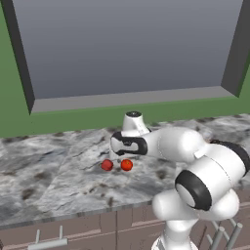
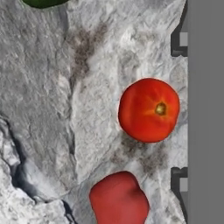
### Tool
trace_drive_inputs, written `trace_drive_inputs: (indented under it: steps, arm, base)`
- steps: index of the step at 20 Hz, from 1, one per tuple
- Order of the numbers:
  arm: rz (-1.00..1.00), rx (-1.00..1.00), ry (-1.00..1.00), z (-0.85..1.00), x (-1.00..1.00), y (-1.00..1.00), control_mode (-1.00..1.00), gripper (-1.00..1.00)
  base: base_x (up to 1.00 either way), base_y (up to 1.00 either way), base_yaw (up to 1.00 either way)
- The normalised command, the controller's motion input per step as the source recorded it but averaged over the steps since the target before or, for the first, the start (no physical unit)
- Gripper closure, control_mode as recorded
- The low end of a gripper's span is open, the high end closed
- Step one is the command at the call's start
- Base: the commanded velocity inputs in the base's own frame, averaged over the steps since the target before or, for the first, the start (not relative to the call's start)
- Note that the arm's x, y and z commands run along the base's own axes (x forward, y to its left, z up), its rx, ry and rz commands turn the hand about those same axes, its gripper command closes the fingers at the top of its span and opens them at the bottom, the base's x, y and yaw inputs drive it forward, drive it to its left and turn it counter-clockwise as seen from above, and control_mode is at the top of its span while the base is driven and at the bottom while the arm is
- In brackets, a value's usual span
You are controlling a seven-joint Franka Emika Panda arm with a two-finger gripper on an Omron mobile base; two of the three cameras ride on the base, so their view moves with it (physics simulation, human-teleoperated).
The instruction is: Place the avocado, onion, tomato, and bell pepper on the cutting board.
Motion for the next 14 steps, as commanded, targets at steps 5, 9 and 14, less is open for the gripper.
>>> trace_drive_inputs:
  steps: [5,9,14]
  arm:
    - [0.0,0.0,0.03,-0.27,0.09,0.0,-1.0,-1.0]
    - [0.0,0.0,0.05,-0.29,0.13,0.0,-1.0,-1.0]
    - [0.0,0.0,0.06,-0.29,0.16,0.04,-1.0,-1.0]
  base:
    - [0.0,0.0,0.0]
    - [0.0,0.0,0.0]
    - [0.0,0.0,0.0]
